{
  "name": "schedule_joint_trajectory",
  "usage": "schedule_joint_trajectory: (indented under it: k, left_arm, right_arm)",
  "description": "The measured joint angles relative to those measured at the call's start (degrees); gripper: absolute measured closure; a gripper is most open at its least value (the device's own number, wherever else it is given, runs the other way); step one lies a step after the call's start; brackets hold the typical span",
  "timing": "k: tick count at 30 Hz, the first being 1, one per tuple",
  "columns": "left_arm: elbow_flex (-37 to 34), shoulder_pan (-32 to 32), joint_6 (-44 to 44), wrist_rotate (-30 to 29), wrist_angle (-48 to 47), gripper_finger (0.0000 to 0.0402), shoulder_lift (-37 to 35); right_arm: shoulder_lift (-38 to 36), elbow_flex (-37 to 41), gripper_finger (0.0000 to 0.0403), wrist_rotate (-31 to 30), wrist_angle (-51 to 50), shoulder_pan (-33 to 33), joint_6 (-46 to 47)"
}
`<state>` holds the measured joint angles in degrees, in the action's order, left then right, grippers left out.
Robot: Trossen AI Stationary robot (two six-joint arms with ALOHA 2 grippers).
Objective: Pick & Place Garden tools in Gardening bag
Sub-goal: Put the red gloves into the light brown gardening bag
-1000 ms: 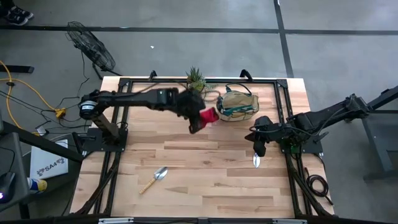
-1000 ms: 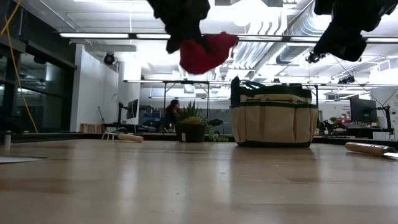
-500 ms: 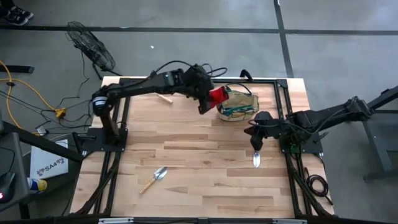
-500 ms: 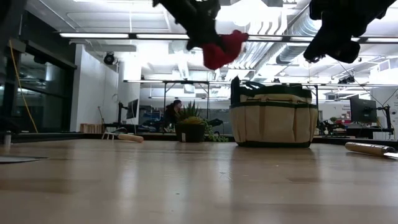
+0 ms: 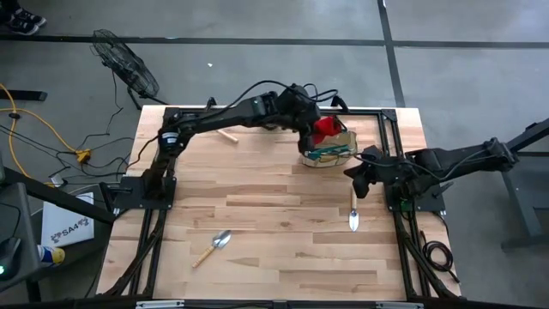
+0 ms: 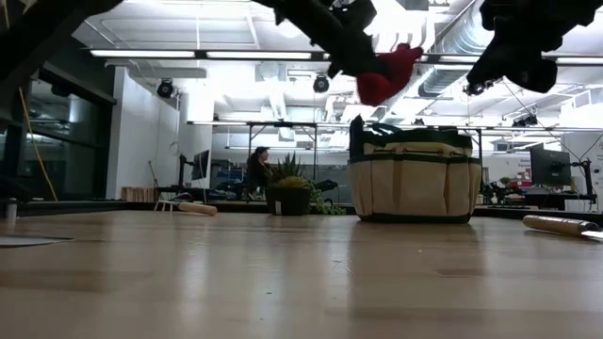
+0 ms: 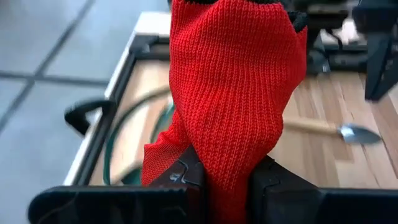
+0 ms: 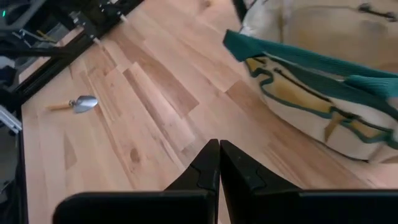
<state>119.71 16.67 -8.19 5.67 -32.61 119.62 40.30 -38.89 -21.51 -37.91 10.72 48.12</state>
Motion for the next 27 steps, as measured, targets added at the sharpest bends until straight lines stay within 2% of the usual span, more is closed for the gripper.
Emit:
schedule_joint_trajectory:
  k: [13, 27]
  left_arm:
    - [2.3, -0.1, -4.0, -1.6, 6.0, 0.0360, 6.5]
    - [2.3, -0.1, -7.0, -2.2, 2.9, 0.0360, 7.0]
  right_arm:
    - [-2.8, 0.0, 0.0400, -2.2, -2.3, 0.0, 1.6]
    - [-2.8, 0.0, 0.0400, -3.7, -2.2, 0.0, 1.8]
